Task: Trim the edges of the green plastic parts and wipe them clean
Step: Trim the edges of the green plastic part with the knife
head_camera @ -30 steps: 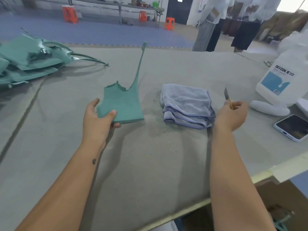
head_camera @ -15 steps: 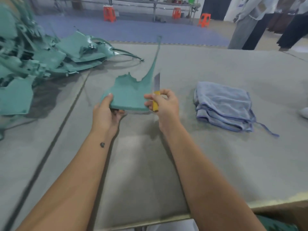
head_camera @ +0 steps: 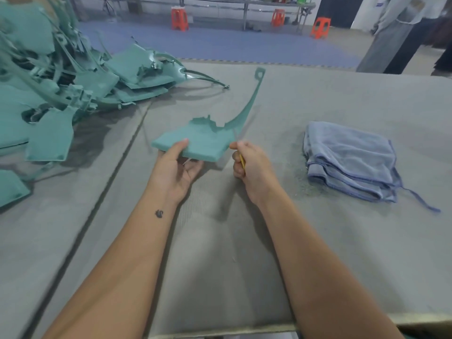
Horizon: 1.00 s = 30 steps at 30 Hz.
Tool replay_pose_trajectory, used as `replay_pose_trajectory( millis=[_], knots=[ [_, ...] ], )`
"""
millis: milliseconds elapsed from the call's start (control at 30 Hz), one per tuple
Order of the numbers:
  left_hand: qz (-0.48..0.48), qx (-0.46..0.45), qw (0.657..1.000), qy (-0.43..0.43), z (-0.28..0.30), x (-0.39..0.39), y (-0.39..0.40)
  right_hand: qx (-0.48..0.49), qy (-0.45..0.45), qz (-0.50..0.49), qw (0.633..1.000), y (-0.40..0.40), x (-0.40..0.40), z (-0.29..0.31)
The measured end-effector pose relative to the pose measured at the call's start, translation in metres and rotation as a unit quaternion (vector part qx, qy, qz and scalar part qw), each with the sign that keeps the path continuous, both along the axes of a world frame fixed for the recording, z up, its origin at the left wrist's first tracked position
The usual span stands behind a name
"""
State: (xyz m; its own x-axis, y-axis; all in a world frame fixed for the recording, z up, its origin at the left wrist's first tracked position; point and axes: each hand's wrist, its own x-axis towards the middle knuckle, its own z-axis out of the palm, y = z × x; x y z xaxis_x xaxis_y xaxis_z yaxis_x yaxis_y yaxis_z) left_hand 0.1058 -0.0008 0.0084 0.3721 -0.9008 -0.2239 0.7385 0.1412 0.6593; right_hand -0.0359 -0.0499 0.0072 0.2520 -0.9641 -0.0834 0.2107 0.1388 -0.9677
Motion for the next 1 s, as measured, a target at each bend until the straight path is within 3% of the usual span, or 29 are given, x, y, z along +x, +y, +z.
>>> replay_pose_trajectory(
  millis=[200, 433, 533, 567, 633, 733, 767, 800, 833, 933, 1000],
  knots=[
    [-0.058, 0.007, 0.994, -0.091, 0.000, -0.009, 0.003, -0.088, 0.034, 0.026, 0.995, 0.009, 0.001, -0.003],
    [0.035, 0.009, 0.999, 0.003, -0.002, -0.007, -0.001, -0.057, -0.034, -0.075, 0.995, 0.004, -0.006, 0.000],
    [0.113, -0.027, 0.989, -0.096, 0.001, 0.000, -0.001, -0.022, -0.049, -0.103, 0.993, -0.001, -0.008, 0.001],
    [0.156, -0.049, 0.972, -0.171, 0.004, 0.003, 0.000, -0.018, -0.048, -0.106, 0.993, -0.001, -0.008, 0.002],
    [0.210, -0.107, 0.903, -0.360, 0.006, 0.011, 0.005, -0.018, -0.048, -0.102, 0.994, 0.000, -0.008, 0.003],
    [0.185, -0.111, 0.740, -0.638, -0.003, 0.020, 0.007, -0.013, -0.077, -0.070, 0.995, 0.004, -0.009, 0.006],
    [0.177, -0.090, 0.707, -0.679, -0.006, 0.022, 0.007, -0.009, -0.086, -0.056, 0.995, 0.004, -0.010, 0.007],
    [0.173, -0.082, 0.705, -0.682, -0.007, 0.022, 0.007, -0.007, -0.087, -0.044, 0.995, 0.004, -0.011, 0.008],
    [0.173, -0.091, 0.737, -0.647, -0.005, 0.020, 0.008, -0.013, -0.075, -0.036, 0.996, 0.003, -0.011, 0.008],
    [0.159, -0.112, 0.911, -0.364, 0.004, 0.022, 0.008, -0.138, 0.056, -0.097, 0.984, -0.002, -0.012, 0.002],
    [0.113, -0.118, 0.970, -0.179, 0.003, 0.036, 0.009, -0.249, 0.159, -0.183, 0.938, -0.010, -0.019, 0.002]
  ],
)
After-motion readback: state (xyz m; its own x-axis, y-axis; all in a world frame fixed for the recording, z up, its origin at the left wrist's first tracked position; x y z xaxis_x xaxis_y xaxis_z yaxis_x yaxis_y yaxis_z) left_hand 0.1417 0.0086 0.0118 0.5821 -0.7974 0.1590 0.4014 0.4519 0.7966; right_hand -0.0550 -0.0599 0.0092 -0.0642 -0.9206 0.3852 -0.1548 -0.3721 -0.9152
